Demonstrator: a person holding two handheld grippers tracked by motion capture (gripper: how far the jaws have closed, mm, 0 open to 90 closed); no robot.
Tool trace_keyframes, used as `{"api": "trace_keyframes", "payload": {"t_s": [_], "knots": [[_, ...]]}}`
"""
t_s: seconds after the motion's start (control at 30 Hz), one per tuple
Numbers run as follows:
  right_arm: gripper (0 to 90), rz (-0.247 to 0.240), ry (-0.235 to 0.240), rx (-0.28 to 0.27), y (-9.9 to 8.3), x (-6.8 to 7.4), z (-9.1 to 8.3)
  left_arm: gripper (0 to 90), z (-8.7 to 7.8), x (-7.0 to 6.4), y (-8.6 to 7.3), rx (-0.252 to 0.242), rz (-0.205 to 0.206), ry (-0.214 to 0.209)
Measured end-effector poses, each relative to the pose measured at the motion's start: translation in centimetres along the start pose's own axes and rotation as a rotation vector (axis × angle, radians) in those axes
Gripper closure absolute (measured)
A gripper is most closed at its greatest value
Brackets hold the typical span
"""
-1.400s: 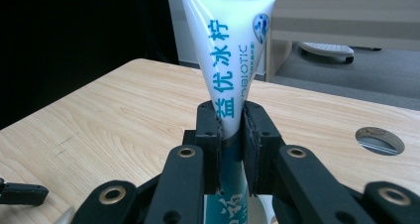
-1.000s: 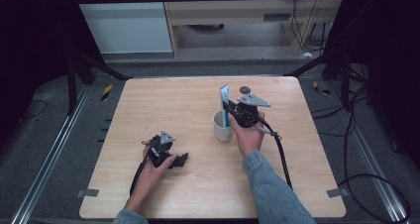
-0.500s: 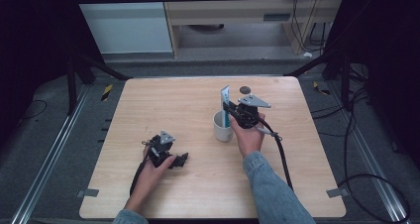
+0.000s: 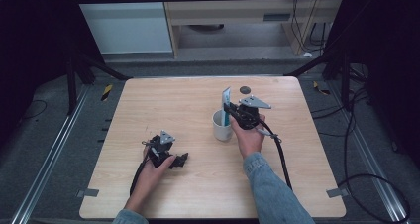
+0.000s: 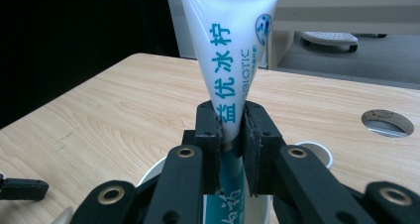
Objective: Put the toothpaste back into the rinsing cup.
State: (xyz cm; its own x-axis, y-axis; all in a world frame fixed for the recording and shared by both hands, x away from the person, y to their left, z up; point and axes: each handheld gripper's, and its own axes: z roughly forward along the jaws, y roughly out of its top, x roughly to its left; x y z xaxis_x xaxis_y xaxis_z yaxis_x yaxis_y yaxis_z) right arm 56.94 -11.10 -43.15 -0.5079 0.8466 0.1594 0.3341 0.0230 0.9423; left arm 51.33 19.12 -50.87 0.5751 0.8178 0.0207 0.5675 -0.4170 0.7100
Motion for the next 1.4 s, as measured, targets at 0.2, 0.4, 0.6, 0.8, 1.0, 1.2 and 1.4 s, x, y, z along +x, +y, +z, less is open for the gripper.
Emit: {"api": "trace_keyframes", "payload": {"t_s": [0.2, 0.4, 0.6, 0.8, 1.0, 1.2, 1.4], "knots": [[78.4, -0.003, 0.004, 0.002, 0.0, -0.1, -0.2, 0.0, 0.0, 0.0, 0.0, 0.000, 0.000, 0.000], [78.2, 0.003, 0.004, 0.007, 0.0, -0.3, -0.4, 0.0, 0.0, 0.0, 0.0, 0.000, 0.000, 0.000], [77.9, 0.003, 0.008, 0.010, 0.1, -0.5, -0.5, 0.0, 0.0, 0.0, 0.0, 0.000, 0.000, 0.000], [77.5, -0.006, 0.007, 0.010, 0.1, -0.6, -0.7, 0.0, 0.0, 0.0, 0.0, 0.000, 0.000, 0.000], [76.9, -0.005, 0.006, 0.013, 0.2, -0.9, -0.9, 0.0, 0.0, 0.0, 0.0, 0.000, 0.000, 0.000], [75.7, -0.003, 0.003, 0.015, 0.2, -1.1, -1.0, 0.0, 0.0, 0.0, 0.0, 0.000, 0.000, 0.000], [75.3, -0.002, 0.002, 0.015, 0.2, -1.2, -1.0, 0.0, 0.0, 0.0, 0.0, 0.000, 0.000, 0.000]]}}
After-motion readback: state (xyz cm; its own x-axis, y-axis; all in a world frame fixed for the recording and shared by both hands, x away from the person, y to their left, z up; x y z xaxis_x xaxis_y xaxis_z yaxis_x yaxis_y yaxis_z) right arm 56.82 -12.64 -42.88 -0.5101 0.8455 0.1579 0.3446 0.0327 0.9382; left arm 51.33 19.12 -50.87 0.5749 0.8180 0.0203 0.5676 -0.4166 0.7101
